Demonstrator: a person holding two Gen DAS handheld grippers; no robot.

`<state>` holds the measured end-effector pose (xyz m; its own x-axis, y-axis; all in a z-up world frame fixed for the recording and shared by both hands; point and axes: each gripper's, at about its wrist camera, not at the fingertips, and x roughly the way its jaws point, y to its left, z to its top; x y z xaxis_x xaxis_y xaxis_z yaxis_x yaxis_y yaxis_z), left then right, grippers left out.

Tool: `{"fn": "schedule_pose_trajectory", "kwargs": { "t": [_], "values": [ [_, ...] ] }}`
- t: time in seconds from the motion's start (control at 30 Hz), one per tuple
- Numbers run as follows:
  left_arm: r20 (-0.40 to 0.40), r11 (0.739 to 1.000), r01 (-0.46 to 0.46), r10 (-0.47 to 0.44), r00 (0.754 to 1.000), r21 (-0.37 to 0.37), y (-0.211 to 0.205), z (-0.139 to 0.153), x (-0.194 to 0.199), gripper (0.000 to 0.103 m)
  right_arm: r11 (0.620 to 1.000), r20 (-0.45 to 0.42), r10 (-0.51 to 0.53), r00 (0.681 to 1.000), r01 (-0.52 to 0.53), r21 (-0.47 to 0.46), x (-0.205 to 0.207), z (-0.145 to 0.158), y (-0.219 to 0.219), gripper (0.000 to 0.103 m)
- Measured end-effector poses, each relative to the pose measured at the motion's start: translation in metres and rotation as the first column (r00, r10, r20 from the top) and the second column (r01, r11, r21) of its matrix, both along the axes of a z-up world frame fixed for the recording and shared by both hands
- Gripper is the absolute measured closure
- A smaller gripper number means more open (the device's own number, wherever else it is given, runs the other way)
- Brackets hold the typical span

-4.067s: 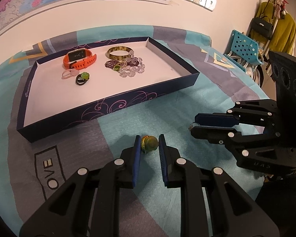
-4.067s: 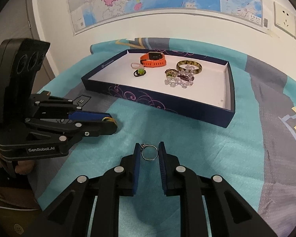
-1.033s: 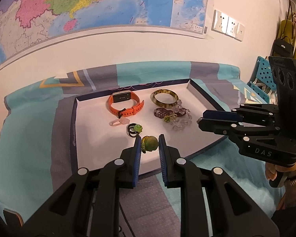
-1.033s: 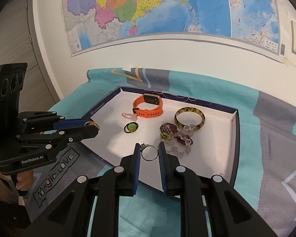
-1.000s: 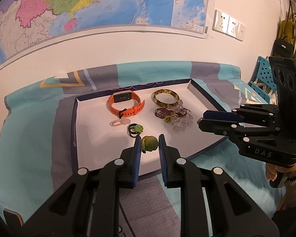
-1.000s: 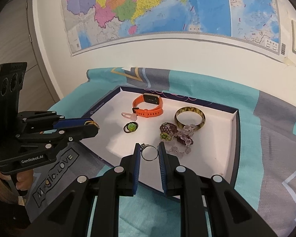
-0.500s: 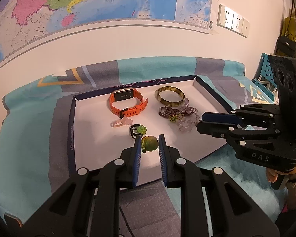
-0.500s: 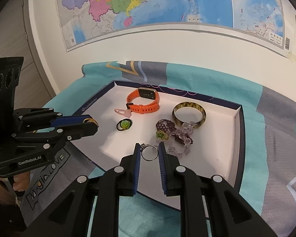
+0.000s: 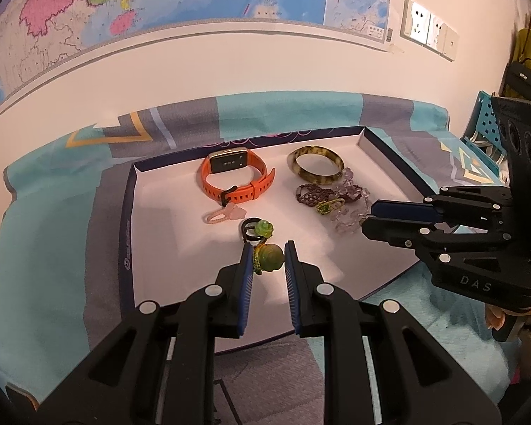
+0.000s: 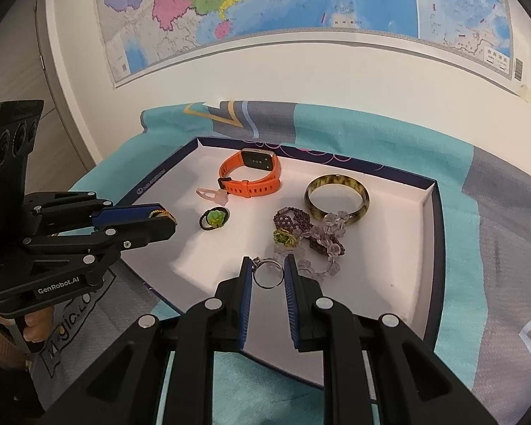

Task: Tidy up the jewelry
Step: 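Open the left tool to drop the bead piece while the right tool releases the silver ring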

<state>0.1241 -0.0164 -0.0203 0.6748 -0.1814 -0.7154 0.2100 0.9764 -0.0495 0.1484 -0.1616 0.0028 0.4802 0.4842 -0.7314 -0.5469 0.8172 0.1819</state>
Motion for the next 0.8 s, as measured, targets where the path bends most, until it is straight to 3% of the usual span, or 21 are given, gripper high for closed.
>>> {"fn": "schedule_pose_trajectory", "kwargs": {
  "t": [0.8],
  "values": [
    [-0.043,1.0,-0.024,0.025,0.999,0.014,0.0,-0.015,0.013,0.085,0.999,-0.026,-0.006,1.0,0.004,-0.05,0.01,-0.013,0.009,0.086]
  ]
}}
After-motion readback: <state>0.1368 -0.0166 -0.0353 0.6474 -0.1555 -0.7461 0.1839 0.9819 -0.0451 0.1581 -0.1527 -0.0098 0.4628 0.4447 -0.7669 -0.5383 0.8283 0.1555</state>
